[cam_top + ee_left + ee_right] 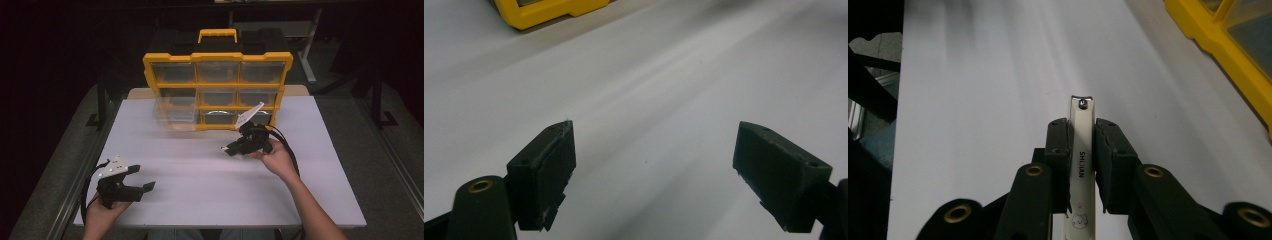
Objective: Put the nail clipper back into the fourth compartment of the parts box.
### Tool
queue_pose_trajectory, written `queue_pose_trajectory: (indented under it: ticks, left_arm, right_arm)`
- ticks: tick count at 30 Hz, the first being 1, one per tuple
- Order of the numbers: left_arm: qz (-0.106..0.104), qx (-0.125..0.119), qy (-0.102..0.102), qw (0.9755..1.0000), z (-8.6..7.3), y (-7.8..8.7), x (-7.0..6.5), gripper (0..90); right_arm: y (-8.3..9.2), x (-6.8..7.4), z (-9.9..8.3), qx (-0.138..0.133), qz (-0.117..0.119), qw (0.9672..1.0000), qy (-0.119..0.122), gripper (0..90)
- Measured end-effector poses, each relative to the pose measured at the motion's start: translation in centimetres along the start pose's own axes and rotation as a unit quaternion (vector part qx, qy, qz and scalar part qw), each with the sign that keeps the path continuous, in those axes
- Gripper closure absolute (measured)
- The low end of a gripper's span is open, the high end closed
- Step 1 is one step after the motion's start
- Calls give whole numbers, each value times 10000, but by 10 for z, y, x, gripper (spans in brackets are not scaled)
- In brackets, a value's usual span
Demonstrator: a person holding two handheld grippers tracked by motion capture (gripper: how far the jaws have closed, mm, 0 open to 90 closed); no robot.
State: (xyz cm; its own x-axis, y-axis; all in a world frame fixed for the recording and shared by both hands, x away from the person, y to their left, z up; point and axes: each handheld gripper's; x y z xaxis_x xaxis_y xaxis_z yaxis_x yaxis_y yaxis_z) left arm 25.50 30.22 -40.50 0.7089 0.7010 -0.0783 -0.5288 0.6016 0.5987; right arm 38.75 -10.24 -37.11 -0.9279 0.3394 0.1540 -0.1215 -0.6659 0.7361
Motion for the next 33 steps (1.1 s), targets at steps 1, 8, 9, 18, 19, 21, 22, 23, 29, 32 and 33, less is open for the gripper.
queue_pose_trajectory:
  ticks: [1,8,9,18,19,21,22,23,29,32,33]
  left_arm:
    - [-2,-2,9,10000,0,0,0,175]
    - [-8,-12,2,10000,0,0,0,174]
    - [-6,-3,7,10000,0,0,0,175]
    - [-8,-15,-16,10000,0,0,-1,175]
    - [-8,-15,-12,10000,0,0,-1,175]
    - [-9,-1,-6,10000,0,0,0,175]
    - [-8,-5,-3,10000,0,0,0,174]
    - [-7,13,-22,10000,0,1,0,175]
    - [-6,-19,-15,10000,0,0,-1,175]
    - [-10,-3,-15,10000,0,1,0,175]
    - [-8,2,-17,10000,0,1,0,175]
  right_arm:
    - [1,-1,1,-9,-1,10000,55,759]
    - [14,-2,12,-93,60,9999,16,759]
    - [16,-3,14,-119,63,9999,38,759]
    - [33,-8,26,-325,98,9994,121,759]
    - [35,-9,28,-329,92,9993,144,758]
    - [39,-10,31,-326,72,9993,188,759]
    - [41,-11,33,-327,75,9992,200,759]
    - [43,-10,35,-295,66,9994,151,758]
    - [55,-12,46,-335,42,9992,211,759]
    - [60,-14,52,-396,8,9988,285,759]
    - [62,-14,55,-369,1,9990,264,759]
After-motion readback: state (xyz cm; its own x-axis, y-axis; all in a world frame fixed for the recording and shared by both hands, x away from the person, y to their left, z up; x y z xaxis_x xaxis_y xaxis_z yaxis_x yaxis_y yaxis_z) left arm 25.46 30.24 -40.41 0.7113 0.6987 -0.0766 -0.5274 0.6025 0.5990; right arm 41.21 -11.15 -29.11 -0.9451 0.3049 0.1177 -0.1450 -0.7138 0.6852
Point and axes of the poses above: each handheld gripper's, and its own axes: y roughly backward along the jaws, z roughly out of its top, x roughly to its left, and after that the axes turned 2 degrees about -z, right-handed
